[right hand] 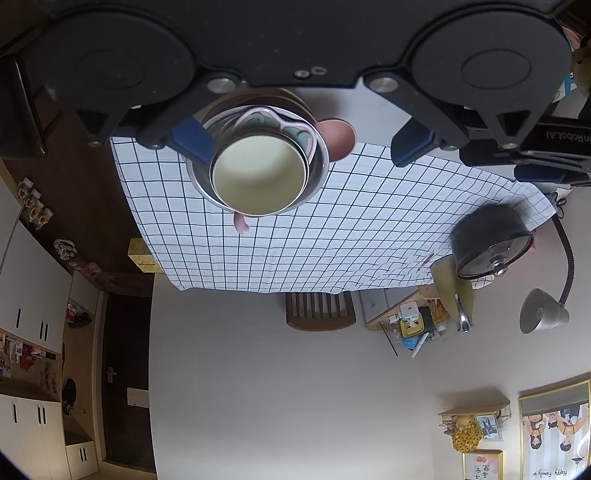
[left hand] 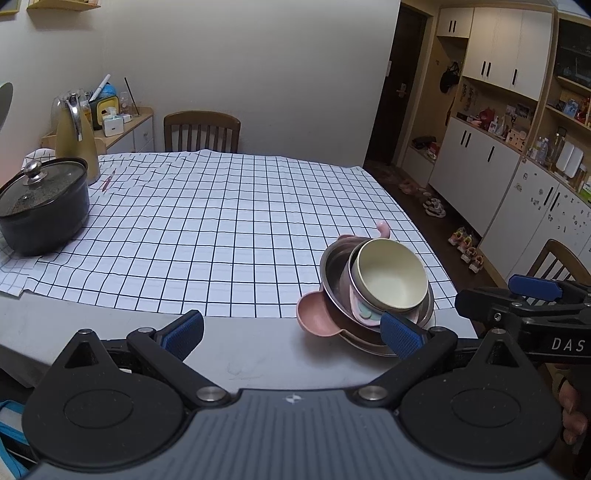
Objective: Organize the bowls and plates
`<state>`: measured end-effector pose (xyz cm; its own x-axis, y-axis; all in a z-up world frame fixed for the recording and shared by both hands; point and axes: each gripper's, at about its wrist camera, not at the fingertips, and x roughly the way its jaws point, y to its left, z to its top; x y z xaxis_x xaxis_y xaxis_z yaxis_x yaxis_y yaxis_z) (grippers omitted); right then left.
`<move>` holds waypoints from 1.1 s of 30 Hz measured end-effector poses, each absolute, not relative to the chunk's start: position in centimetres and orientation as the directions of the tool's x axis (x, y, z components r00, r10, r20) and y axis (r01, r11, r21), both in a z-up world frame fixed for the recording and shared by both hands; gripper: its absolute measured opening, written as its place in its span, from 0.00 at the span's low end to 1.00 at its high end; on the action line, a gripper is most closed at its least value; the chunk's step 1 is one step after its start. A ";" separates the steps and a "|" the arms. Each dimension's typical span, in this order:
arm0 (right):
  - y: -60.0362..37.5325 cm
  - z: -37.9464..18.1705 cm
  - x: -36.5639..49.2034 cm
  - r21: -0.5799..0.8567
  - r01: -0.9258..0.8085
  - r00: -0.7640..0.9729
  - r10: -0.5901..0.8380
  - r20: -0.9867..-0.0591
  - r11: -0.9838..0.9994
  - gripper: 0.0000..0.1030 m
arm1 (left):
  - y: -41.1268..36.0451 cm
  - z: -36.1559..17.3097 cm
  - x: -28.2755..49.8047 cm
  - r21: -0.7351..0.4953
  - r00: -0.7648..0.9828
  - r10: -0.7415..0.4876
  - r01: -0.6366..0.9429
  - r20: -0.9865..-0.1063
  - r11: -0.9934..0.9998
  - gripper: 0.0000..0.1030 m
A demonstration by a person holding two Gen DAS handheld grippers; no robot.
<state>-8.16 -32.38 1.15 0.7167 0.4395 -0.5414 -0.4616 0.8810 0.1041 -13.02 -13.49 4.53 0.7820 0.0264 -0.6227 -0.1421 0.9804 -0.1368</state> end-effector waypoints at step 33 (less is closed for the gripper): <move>-30.8 0.5 -7.6 0.103 -0.448 0.712 0.425 -0.559 0.888 0.99 | -12.9 3.9 -11.7 -0.148 0.789 0.008 -0.125 -0.614 0.981 0.99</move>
